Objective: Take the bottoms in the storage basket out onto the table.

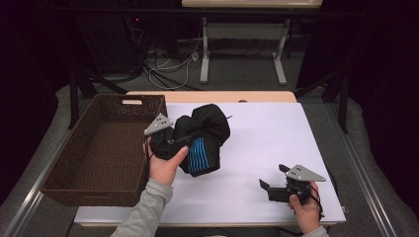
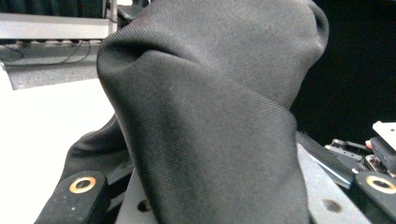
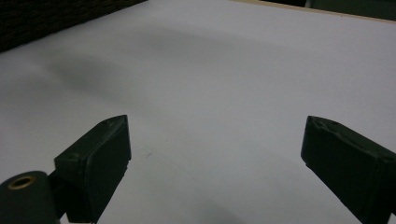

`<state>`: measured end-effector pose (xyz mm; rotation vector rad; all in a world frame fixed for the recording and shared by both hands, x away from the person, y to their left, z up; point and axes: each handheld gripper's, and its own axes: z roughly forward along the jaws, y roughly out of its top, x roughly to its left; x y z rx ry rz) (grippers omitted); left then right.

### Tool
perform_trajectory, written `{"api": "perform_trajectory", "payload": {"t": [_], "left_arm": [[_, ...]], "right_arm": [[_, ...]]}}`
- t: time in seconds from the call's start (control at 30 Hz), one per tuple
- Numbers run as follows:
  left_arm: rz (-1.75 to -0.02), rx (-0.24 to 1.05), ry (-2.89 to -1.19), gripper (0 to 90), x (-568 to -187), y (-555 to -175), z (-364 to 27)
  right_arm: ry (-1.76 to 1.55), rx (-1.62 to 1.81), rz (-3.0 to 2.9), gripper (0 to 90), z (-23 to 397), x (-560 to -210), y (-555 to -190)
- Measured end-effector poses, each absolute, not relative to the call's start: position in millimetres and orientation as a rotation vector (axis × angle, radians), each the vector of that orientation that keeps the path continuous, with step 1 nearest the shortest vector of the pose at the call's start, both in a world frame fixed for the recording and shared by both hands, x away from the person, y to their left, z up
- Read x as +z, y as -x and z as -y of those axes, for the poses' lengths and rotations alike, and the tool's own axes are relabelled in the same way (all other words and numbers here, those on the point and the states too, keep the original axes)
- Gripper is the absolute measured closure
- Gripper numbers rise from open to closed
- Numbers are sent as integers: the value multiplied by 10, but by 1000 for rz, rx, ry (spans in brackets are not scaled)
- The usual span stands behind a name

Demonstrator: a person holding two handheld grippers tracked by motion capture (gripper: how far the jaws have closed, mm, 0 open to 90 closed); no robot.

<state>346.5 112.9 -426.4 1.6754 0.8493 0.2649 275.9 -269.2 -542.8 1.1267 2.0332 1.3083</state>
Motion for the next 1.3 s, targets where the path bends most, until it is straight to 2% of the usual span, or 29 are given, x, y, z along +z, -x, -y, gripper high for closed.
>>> {"api": "perform_trajectory", "payload": {"t": [1.3], "left_arm": [[-882,117,-1753,719,-4800,-3394,-778]], "right_arm": [[-1113,1302,-2034,79,2697,-5432,-2764]]}}
